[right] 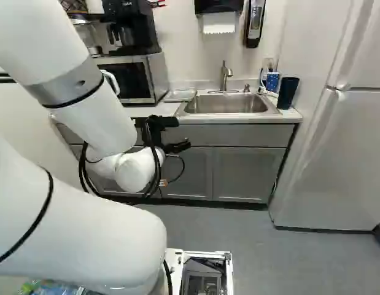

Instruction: Rinse the cup and place it in the tray

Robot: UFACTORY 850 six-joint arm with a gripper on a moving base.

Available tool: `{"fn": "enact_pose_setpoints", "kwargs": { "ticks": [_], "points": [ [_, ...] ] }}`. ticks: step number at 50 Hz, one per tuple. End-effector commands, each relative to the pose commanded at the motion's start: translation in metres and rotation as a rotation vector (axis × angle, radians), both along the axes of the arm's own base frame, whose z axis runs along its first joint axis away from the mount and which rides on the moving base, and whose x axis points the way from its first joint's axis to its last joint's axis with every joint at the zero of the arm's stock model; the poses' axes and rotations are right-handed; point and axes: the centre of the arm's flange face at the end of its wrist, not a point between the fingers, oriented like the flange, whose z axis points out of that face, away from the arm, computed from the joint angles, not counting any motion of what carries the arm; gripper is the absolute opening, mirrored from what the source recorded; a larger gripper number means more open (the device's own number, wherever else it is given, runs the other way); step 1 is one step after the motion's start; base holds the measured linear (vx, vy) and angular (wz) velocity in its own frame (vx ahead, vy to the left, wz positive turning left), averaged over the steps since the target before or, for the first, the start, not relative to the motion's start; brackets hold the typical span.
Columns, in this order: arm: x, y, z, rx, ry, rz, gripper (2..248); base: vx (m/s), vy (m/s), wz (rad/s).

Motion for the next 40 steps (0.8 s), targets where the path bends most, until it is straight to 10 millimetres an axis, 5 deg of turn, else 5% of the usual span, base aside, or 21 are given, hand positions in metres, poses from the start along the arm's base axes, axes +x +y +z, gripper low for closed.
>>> {"fn": "enact_pose_setpoints", "kwargs": {
  "ticks": [40],
  "points": [
    [0.0003,0.0,0.0,0.0,0.0,0.0,247,0.0,0.0,0.0]
  ]
}}
